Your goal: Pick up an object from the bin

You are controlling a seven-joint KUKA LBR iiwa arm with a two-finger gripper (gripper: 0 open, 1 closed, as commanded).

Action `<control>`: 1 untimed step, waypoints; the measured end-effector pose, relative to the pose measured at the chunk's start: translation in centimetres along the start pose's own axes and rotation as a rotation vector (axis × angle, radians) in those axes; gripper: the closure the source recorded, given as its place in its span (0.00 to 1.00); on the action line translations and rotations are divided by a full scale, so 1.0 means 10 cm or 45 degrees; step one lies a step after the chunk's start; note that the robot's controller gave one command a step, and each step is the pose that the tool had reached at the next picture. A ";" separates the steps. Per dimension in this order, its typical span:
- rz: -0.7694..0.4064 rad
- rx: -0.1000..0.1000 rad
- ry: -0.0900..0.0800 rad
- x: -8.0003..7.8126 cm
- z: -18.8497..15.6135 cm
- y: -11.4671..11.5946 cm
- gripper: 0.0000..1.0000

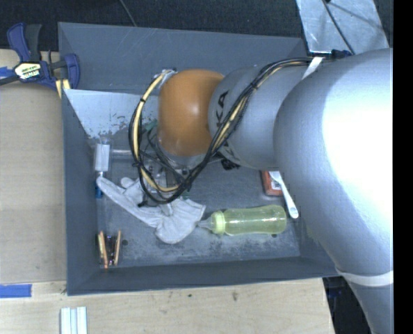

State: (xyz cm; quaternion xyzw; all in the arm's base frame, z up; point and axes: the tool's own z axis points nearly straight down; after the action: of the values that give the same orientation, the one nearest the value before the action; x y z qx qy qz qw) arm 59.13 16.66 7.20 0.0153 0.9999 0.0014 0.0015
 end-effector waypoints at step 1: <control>0.001 0.000 0.000 0.00 0.00 0.00 1.00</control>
Offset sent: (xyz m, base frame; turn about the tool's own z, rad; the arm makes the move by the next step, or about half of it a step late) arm 0.0024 0.0099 0.1620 0.0147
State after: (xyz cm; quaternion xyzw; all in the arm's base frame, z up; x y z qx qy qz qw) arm 59.12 16.66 7.20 0.0156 0.9999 0.0015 0.0014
